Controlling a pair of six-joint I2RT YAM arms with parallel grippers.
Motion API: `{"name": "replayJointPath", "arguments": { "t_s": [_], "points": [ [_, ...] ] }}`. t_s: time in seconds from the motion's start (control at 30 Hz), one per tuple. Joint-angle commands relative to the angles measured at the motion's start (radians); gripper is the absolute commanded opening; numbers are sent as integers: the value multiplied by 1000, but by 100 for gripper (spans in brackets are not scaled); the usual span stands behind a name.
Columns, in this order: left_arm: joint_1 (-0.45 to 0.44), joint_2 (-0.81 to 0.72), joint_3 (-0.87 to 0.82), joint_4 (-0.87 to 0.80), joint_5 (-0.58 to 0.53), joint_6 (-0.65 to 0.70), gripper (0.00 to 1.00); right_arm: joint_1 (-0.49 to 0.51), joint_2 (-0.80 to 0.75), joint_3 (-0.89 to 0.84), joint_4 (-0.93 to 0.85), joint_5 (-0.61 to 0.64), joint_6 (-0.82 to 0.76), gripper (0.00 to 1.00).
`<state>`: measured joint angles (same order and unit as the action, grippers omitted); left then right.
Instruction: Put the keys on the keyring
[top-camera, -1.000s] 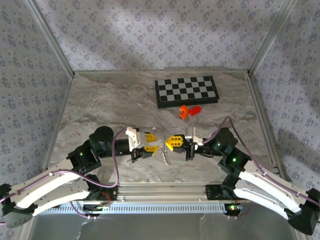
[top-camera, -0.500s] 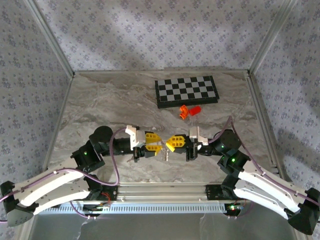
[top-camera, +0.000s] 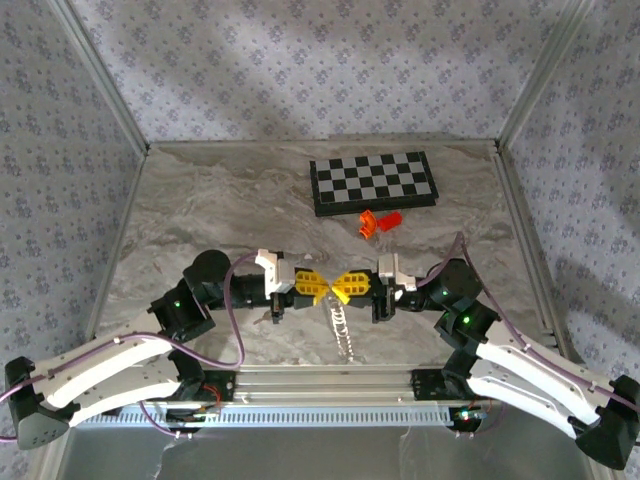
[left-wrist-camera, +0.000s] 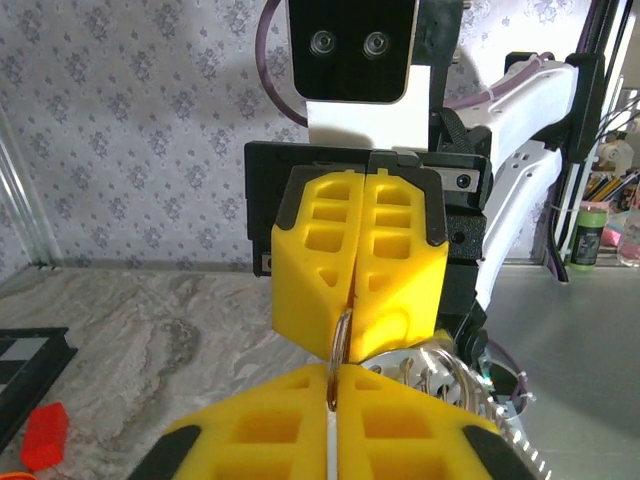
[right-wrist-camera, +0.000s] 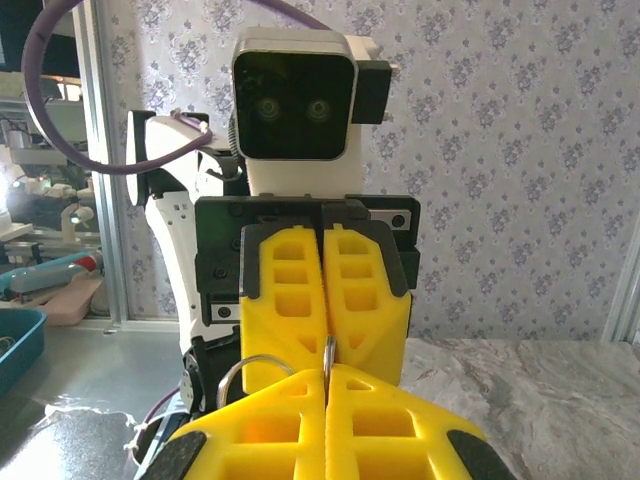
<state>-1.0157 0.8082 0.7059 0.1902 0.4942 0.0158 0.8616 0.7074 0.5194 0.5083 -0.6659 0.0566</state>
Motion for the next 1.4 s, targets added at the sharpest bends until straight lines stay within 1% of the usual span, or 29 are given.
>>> {"name": "replayJointPath", "arguments": {
  "t_s": [0.0, 0.03, 0.13, 0.17, 0.27, 0.3, 0.37, 0.53, 0.73, 0.97, 1.37],
  "points": [
    [-4, 3, 34, 19, 12, 14, 2, 1, -8, -5, 21, 4, -7, 0],
    [-4, 0, 40, 2, 3, 22, 0, 2, -8, -3, 12, 8, -12, 0],
    [-4, -13, 65, -80, -29, 65, 0, 3, -12, 14, -47, 28, -44, 0],
    [-4, -17, 82, -120, -41, 84, 0, 5, -17, 21, -77, 38, -59, 2],
    [-4, -17, 147, -273, -85, 156, 0, 18, -38, 52, -203, 97, -125, 19],
    [-4, -14, 168, -317, -97, 177, 0, 24, -47, 63, -243, 126, -148, 22],
    [-4, 0, 206, -399, -118, 212, 0, 43, -58, 82, -315, 177, -191, 24],
    [-4, 53, 279, -537, -141, 273, 0, 93, -60, 117, -421, 295, -273, 27],
    [-6, 113, 334, -632, -146, 312, 0, 133, -55, 140, -461, 370, -321, 28],
    [-9, 141, 362, -676, -139, 330, 0, 157, -29, 148, -493, 399, -350, 27],
    [-30, 158, 374, -702, -134, 344, 0, 178, 18, 155, -478, 412, -367, 27]
  ]
}}
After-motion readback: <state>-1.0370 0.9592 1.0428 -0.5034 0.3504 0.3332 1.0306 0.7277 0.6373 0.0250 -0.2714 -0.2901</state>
